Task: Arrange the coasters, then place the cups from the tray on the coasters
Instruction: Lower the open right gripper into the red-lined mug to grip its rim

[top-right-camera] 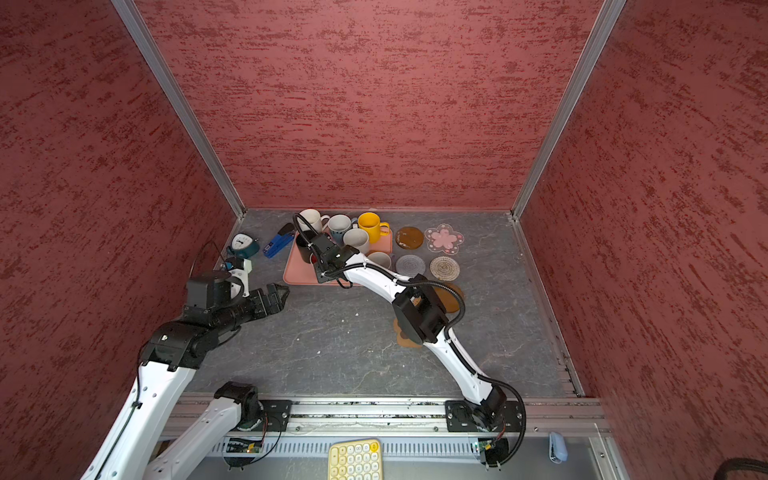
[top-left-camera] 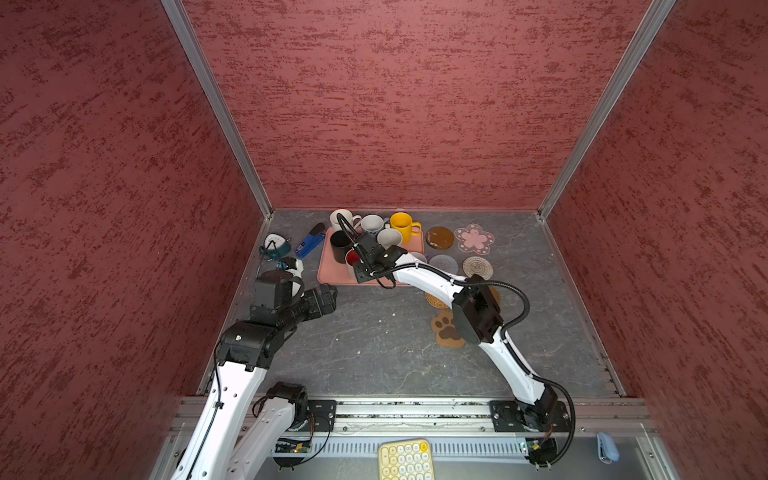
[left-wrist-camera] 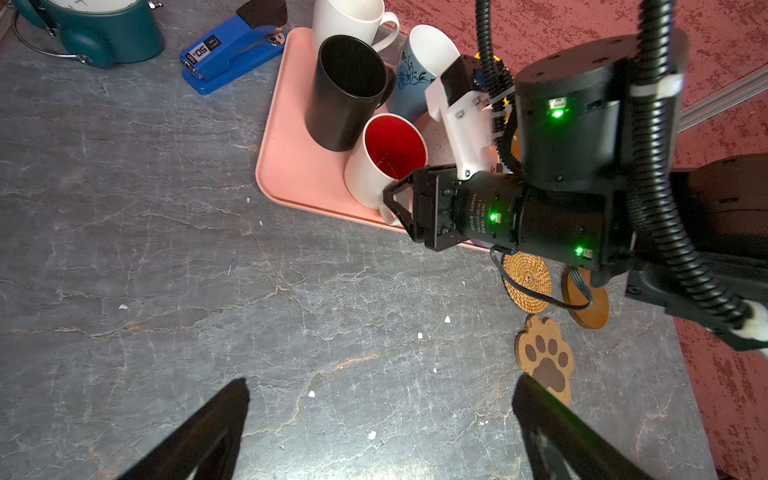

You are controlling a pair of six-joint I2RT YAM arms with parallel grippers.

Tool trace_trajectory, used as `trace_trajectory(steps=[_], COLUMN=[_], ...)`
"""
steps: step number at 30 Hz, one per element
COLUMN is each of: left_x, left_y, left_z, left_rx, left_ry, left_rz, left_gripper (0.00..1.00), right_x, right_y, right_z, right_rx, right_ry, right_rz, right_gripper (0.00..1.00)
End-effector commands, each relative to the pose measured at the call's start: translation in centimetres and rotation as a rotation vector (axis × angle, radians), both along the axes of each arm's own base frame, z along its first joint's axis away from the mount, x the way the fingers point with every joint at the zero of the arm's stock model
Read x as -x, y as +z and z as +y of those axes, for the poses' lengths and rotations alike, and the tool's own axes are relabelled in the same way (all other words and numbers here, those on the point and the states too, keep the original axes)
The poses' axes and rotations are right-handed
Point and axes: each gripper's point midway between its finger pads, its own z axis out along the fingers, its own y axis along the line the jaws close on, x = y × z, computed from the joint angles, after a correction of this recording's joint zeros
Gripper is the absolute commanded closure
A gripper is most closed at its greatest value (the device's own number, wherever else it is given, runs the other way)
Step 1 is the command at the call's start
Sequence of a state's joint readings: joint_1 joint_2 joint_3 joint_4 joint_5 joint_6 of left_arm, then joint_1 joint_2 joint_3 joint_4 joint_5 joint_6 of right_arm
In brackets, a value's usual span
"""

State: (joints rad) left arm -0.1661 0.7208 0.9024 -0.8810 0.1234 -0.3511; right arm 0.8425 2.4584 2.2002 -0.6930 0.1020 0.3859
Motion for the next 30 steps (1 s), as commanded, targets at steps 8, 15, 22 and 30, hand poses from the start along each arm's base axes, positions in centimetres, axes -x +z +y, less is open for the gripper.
trace_trajectory(steps=[8,15,22,30], left_x=[-0.3,-0.1,0.0,0.5], left_y=[-0.2,-0.1,0.0,0.8], left_z=[0.0,0.2,0.2,0.3], left_rx=[0.012,0.008,0.017,0.01], left_ry=[0.001,0.009,0.01,0.009], left_rz=[-0.003,-0.009,-0.008,-0.022], left_gripper=[0.0,0.0,0.0,0.0], right_x=[-1.5,-1.5,-1.1,-1.1], right_y=[-0.7,-0.4,0.0,1.5], right_z=[-0.5,-0.6,-0.8,-0.9], right_rx=[0.005,0.015,0.019,0.012], right_ry=[-0.036,-0.028,-0.001,0.018], right_rz=[-0.014,-0.024,-0.025,-0.054], right_gripper=[0.63,0.81,0.95,1.0])
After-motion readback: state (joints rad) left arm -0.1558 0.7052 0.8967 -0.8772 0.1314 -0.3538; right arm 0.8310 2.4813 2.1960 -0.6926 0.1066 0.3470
